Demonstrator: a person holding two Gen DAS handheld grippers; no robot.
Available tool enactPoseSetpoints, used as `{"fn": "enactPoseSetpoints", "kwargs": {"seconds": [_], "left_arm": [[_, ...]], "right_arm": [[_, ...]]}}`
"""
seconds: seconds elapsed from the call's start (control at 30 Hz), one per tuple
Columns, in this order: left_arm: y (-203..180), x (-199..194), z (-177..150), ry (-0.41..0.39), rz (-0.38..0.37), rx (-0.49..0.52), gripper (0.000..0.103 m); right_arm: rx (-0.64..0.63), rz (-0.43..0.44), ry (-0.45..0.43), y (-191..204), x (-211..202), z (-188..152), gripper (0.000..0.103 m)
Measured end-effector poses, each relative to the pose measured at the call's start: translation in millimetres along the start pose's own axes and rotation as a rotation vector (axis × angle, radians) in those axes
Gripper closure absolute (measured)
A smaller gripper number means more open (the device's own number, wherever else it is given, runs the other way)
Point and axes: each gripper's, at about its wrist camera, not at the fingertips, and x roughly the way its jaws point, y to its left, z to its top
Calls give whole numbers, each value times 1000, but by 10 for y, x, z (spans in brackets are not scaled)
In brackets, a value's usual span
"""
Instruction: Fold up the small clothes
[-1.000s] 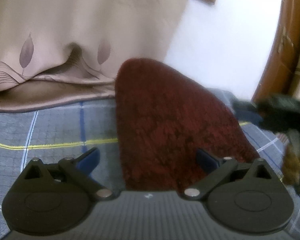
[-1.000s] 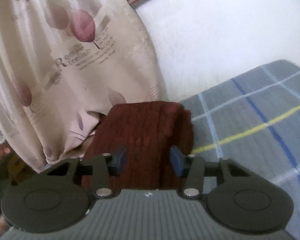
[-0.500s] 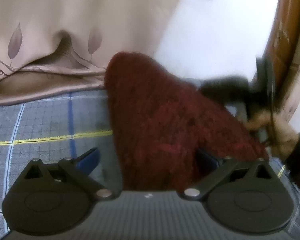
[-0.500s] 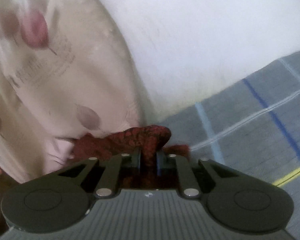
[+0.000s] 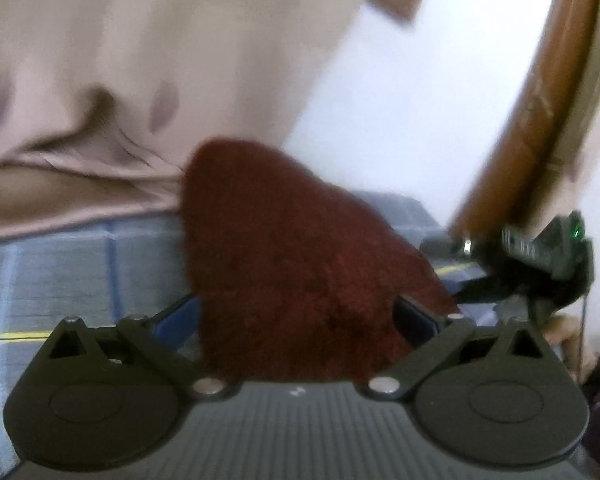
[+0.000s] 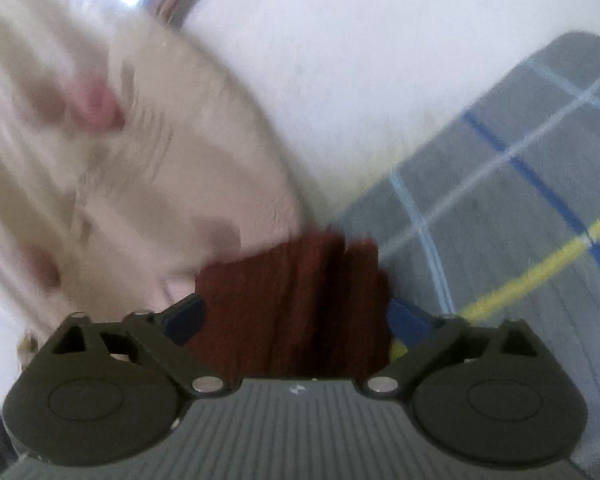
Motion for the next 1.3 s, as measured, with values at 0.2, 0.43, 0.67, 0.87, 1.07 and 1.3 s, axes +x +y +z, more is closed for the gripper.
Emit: {"fn": "enactPoseSetpoints", "kwargs": {"seconds": [0.2,0.43,0.67,0.87,1.07,1.3], "left_arm": [[615,331,110,67,-245,-193,0],[1208,843,163,226,-450,-331,0],[907,1196,171,226,-443,-214,0],[748,1094,-34,142,-358,-172,10],[438,795,-198,85,-236,-133,17],[138,178,-351,62,-141,-107,17]], "right_arm": [[-96,32,161,69,60,-152,2],[-58,123,272,-39,414,-196,0],[-108,160,297,31,523,-193,0],[-85,160,252,52,565,-260,28],[-63,161,190,78,470,-349,42],[-75,200,183,393,215,-574,44]]}}
